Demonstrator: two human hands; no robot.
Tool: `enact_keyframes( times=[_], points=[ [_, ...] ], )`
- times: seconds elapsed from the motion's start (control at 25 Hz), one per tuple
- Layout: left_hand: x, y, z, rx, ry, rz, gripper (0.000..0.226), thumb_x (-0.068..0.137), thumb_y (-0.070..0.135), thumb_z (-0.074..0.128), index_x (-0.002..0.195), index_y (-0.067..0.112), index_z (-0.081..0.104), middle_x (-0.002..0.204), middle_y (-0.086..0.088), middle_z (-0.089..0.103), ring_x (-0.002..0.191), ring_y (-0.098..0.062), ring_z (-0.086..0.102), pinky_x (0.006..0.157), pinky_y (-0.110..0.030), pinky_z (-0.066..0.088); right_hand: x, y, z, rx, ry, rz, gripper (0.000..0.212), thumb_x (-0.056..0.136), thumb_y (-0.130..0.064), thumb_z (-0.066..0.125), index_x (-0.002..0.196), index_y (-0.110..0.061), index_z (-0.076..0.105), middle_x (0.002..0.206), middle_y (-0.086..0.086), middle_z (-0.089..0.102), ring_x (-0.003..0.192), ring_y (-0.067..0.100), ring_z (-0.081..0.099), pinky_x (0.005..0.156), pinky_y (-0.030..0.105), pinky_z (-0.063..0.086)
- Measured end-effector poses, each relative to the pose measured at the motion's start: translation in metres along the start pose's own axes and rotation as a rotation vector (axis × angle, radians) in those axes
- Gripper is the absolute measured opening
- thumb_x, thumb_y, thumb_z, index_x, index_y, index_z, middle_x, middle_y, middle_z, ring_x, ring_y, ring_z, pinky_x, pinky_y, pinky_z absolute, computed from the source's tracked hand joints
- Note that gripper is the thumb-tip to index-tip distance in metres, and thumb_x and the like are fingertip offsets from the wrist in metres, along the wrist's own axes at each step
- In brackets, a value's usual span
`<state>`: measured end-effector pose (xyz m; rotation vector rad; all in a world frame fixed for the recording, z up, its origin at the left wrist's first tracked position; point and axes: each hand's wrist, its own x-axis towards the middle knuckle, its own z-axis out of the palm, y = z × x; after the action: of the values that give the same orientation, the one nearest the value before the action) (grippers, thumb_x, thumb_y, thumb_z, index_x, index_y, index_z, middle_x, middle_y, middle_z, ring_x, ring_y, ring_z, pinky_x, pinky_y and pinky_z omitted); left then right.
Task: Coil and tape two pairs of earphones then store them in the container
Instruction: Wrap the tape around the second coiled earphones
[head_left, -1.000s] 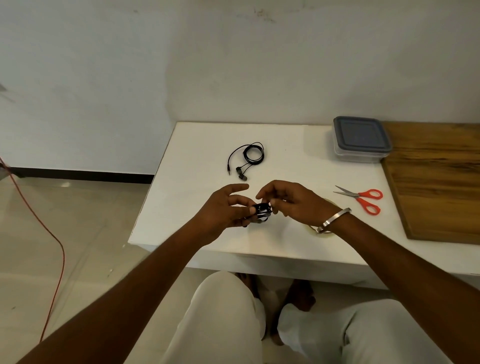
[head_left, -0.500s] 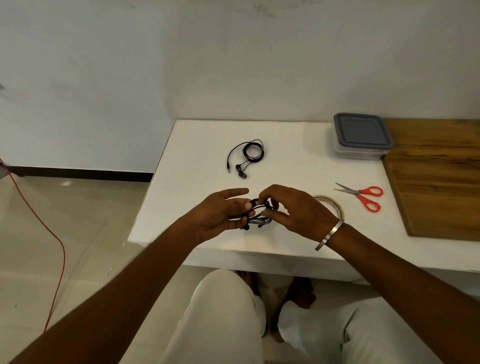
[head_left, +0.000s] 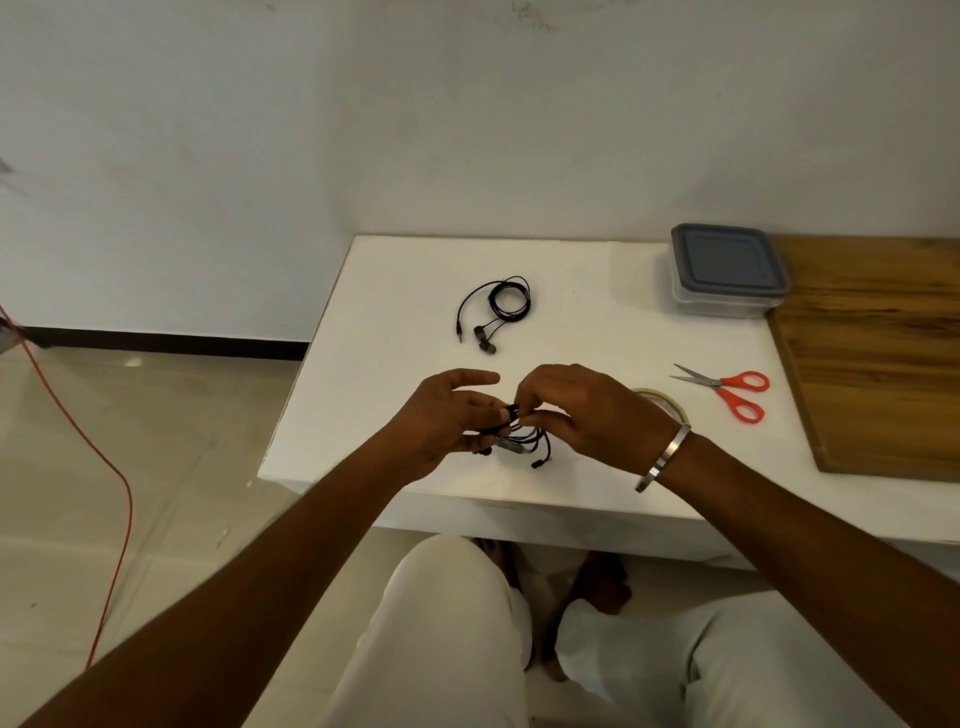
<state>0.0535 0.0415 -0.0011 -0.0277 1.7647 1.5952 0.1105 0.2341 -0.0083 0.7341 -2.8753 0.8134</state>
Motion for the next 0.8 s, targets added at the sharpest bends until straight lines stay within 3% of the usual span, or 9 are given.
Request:
enact_keyframes(
  times=[0.24, 0.44, 0.6, 0.8],
  points=[
    [0.000, 0.003, 0.011, 0.300, 0.036, 0.159, 0.050, 0.077, -0.006, 0.072, 0.121, 0.014, 0.058, 0.083, -0.004, 0.072, 0.072, -0.021, 0.070, 0.065, -0.028, 0.059, 0.016, 0.000, -0.012, 0.164, -0.143, 0.278, 0.008, 0.089, -0.019, 0.063, 0.094, -0.016, 0.067, 0.090, -0.002, 0.067, 0.078, 0.009, 0.059, 0.067, 0.012, 0.043],
    [-0.003, 0.003, 0.012, 0.339, 0.000, 0.220, 0.054, 0.076, -0.007, 0.072, 0.120, 0.020, 0.055, 0.083, -0.004, 0.071, 0.076, -0.024, 0.070, 0.072, -0.031, 0.059, 0.024, 0.006, -0.016, 0.318, -0.223, 0.433, 0.005, 0.084, -0.020, 0.070, 0.089, -0.020, 0.070, 0.082, -0.001, 0.071, 0.076, 0.011, 0.066, 0.065, 0.015, 0.047],
    [-0.002, 0.001, 0.009, 0.325, -0.002, 0.246, 0.053, 0.077, -0.005, 0.074, 0.121, 0.018, 0.055, 0.084, -0.007, 0.072, 0.081, -0.026, 0.071, 0.077, -0.035, 0.060, 0.023, 0.009, -0.016, 0.507, -0.206, 0.525, 0.005, 0.082, -0.016, 0.072, 0.086, -0.017, 0.070, 0.072, -0.008, 0.068, 0.061, 0.001, 0.061, 0.060, 0.013, 0.049],
    [-0.004, -0.001, 0.009, 0.364, -0.033, 0.340, 0.048, 0.077, -0.003, 0.074, 0.117, 0.018, 0.057, 0.082, -0.005, 0.073, 0.080, -0.022, 0.071, 0.076, -0.028, 0.059, 0.019, 0.014, -0.017, 0.760, -0.275, 0.703, 0.014, 0.079, -0.018, 0.075, 0.092, -0.018, 0.069, 0.078, 0.000, 0.071, 0.072, 0.010, 0.065, 0.070, 0.022, 0.055]
  ],
)
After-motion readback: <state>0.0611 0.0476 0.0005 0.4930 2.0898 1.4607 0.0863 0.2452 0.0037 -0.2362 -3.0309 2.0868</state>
